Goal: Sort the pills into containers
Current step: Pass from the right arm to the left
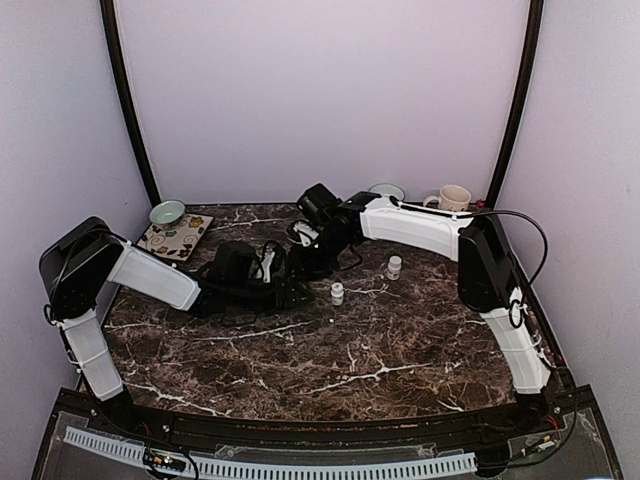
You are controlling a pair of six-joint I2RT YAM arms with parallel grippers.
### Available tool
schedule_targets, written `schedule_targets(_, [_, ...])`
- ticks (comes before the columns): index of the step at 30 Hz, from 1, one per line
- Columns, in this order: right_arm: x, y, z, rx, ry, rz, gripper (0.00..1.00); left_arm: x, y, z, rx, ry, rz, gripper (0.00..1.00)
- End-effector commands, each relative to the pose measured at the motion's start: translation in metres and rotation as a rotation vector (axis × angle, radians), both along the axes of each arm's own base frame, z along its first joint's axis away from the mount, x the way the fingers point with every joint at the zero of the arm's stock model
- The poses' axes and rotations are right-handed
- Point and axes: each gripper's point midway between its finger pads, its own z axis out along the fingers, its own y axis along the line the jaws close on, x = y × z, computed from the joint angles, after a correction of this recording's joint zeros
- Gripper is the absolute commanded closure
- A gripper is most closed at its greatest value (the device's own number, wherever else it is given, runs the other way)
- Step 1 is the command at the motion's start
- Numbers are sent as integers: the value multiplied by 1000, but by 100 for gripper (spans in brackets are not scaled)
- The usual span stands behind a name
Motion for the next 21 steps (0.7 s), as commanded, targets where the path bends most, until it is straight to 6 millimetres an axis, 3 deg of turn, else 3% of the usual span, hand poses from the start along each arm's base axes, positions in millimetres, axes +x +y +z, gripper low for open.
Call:
schedule_targets(1, [-1,6,37,77,-42,1,87,2,-1,15,-14,-29,-16,44])
schedule_targets(5, [-2,6,37,81,-41,3,87,1,1,20,-17,-41,-8,54])
schedule_targets(14, [-3,6,42,94,-46,4,87,-3,1,25,-50,-40,-17,66])
schedule_targets(21, [-3,5,43,96,-56,-1,73,-6,-1,38,-82,-52,-32,72])
